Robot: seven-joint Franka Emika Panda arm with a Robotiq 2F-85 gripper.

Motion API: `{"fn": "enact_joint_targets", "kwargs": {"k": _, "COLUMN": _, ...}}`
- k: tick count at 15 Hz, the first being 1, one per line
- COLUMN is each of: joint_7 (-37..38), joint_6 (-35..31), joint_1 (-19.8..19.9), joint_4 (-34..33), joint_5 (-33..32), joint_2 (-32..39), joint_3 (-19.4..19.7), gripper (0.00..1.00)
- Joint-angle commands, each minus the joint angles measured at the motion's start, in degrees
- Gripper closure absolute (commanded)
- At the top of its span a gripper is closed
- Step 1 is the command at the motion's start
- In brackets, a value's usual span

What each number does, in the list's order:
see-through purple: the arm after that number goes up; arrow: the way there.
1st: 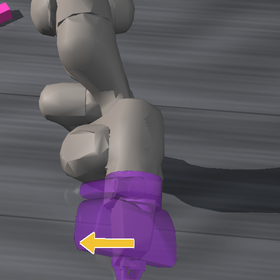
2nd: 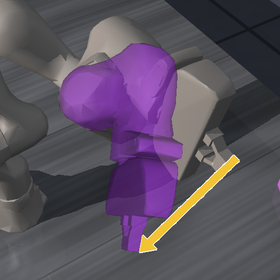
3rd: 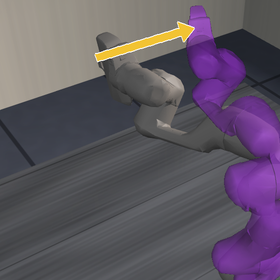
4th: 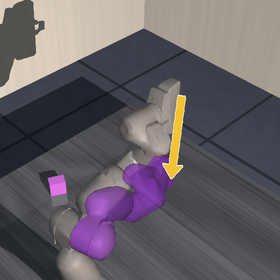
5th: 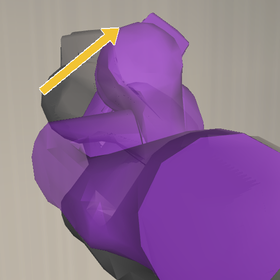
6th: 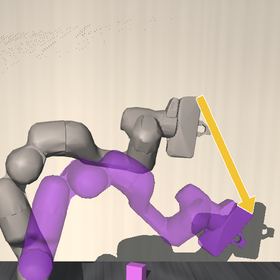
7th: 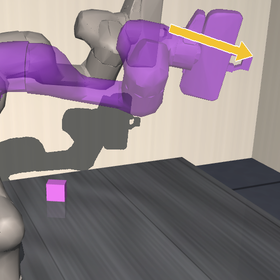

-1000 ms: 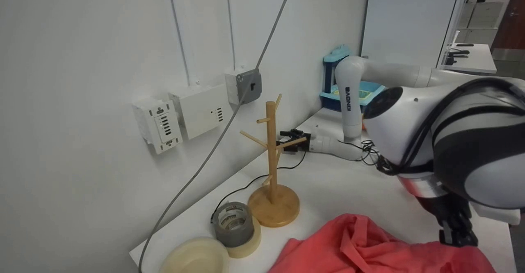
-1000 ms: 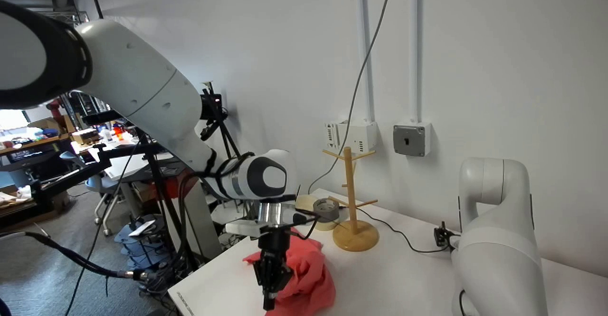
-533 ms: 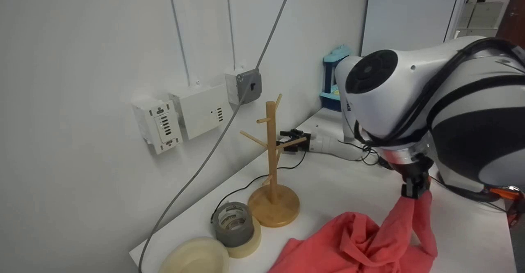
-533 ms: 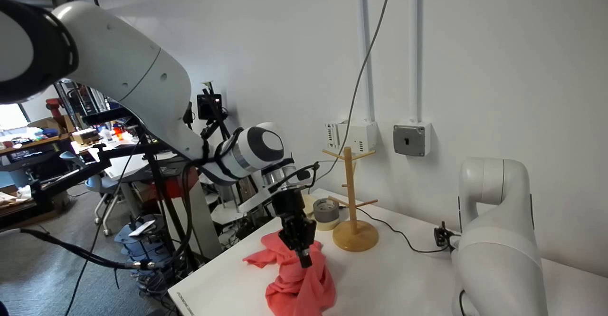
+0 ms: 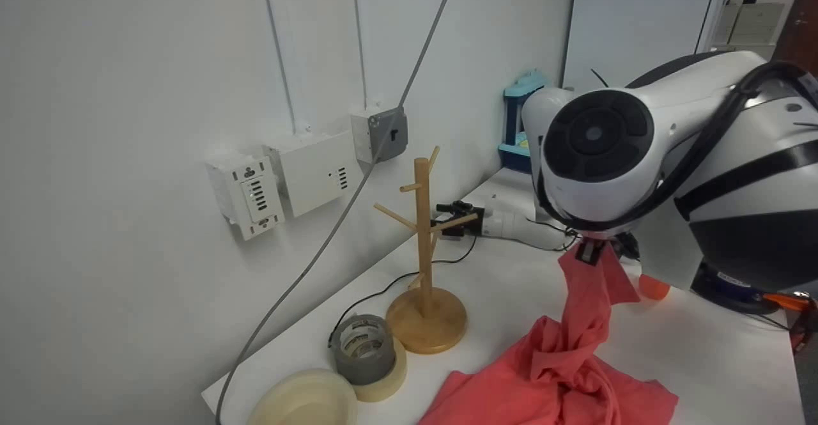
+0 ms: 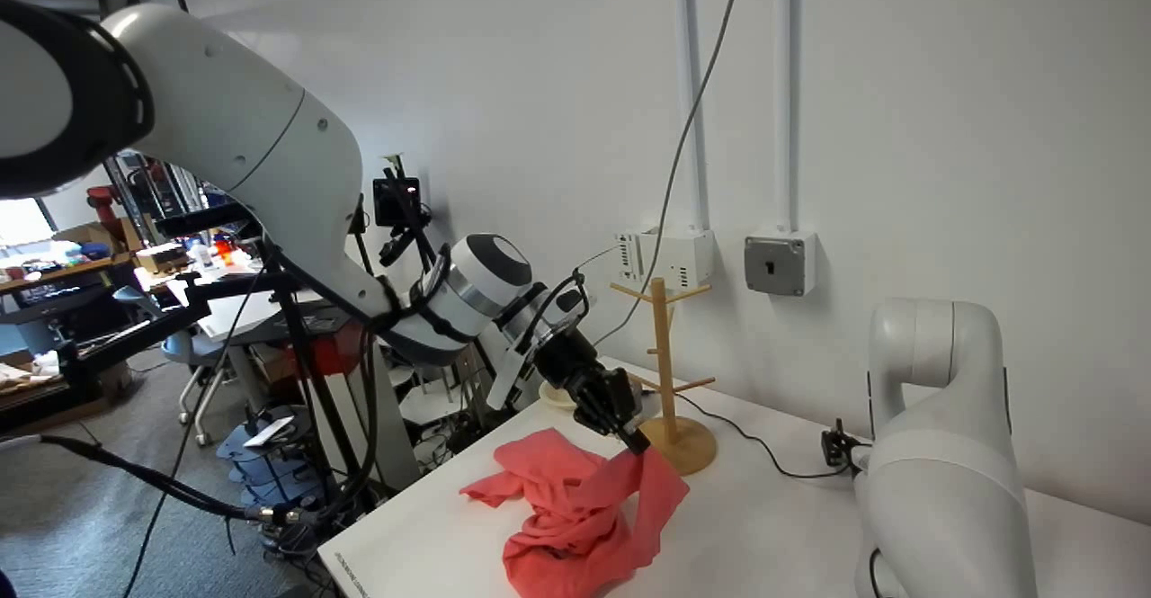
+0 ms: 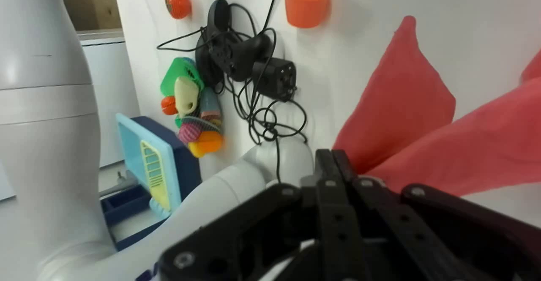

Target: Unfold the shirt

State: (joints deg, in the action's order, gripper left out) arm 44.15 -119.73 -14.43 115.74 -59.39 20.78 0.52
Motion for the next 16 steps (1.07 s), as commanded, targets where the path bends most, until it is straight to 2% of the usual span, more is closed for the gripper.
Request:
{"fn": "enact_joint_targets", "kwargs": {"k": 1, "joint_7": 12.3, "joint_6": -1.7, "joint_1": 0.4, "joint_4": -0.6, "joint_5": -9.9, "joint_2": 0.6, "joint_3": -0.3, "gripper": 1.00}}
{"fn": "enact_joint_targets", "kwargs": {"k": 10, "joint_7": 45.0, "joint_6": 2.6, "joint_1": 1.3, "joint_4": -0.5, "joint_5": -31.9, "joint_2": 1.5, "joint_3": -2.4, "gripper": 1.00}}
{"fn": "enact_joint_targets", "kwargs": {"k": 16, "joint_7": 56.1, "joint_6": 9.0, "joint_1": 1.9, "joint_4": -0.2, "joint_5": -35.6, "joint_2": 2.2, "joint_3": -4.4, "gripper": 1.00}}
